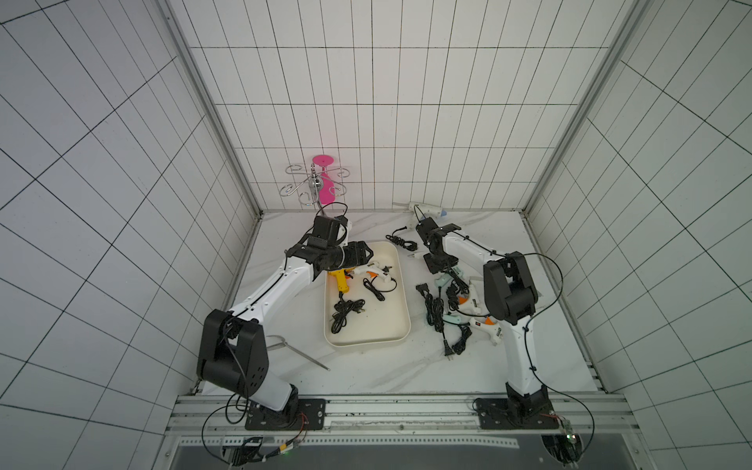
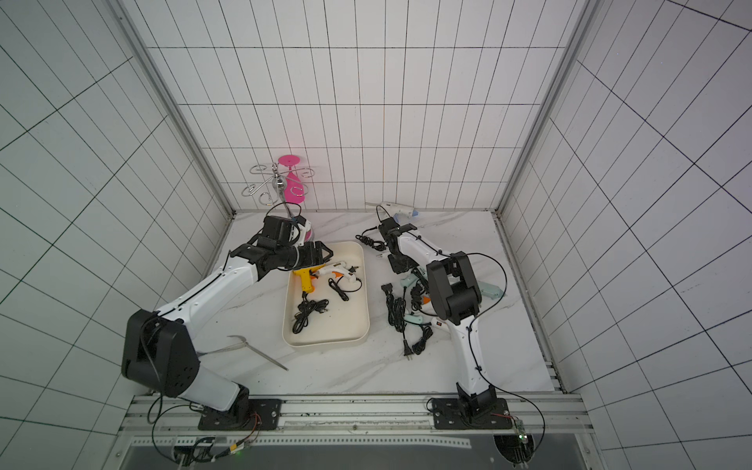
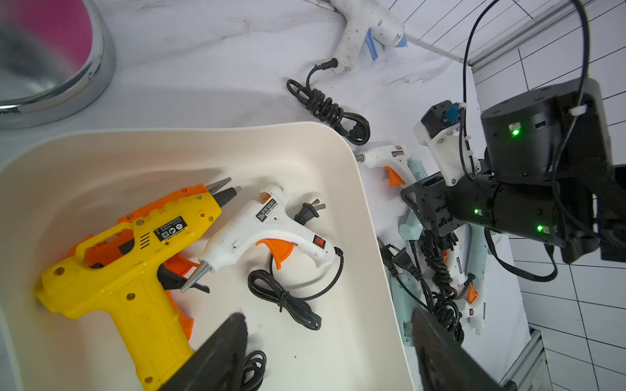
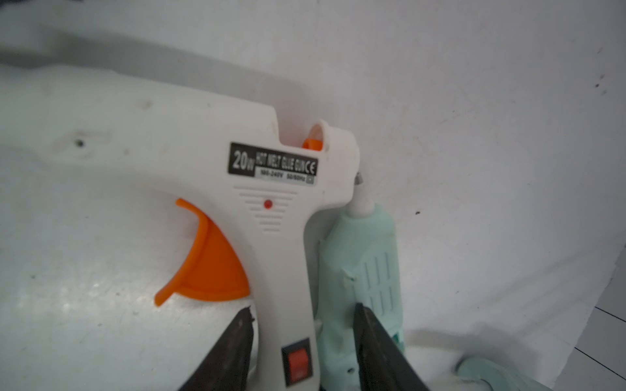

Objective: Put the hot melt glue gun into the storage box
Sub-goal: Pick up the hot melt adhesive gun from the center of the board.

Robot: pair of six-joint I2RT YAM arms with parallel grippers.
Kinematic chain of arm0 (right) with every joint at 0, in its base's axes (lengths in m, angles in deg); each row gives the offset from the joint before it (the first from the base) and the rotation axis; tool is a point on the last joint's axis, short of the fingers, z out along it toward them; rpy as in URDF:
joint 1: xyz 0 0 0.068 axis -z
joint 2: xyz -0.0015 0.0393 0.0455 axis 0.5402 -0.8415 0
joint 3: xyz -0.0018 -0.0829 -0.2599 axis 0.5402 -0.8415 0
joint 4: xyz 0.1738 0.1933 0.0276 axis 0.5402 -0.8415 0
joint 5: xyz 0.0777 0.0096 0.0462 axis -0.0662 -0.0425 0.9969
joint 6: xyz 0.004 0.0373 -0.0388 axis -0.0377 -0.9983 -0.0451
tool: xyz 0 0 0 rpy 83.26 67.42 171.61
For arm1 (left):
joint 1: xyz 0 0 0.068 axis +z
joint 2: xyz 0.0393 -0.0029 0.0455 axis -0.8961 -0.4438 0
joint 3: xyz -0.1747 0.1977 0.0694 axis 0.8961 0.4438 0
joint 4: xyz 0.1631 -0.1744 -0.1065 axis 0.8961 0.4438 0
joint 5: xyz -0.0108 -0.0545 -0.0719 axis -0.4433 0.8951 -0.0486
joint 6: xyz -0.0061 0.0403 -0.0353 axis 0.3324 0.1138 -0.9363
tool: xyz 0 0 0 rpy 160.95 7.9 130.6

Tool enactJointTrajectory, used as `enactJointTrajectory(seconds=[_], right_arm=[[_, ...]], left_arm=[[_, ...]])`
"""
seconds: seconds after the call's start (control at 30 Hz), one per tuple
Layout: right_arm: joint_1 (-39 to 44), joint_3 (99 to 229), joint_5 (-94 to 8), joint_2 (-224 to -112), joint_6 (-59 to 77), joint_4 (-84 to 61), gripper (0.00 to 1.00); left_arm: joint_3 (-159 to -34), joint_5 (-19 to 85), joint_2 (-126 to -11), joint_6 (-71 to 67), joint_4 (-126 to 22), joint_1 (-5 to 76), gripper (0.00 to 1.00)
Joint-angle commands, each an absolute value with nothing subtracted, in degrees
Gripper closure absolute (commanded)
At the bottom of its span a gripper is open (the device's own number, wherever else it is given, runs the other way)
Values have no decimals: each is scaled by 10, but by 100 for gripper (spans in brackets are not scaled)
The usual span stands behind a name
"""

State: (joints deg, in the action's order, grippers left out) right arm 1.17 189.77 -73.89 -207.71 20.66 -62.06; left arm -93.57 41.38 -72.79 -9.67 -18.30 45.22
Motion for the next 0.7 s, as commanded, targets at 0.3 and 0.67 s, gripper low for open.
enactJointTrajectory(seconds=[0.3,0.67], right_arm=[[-2,1845,-763,-2038,185,-630,81],[-5,1749,-824,-1818,166,-596,87]], left_arm=[[-959,370,-722,-116,-151,431,23],[-942,564,-786,-322,-408,418,20]])
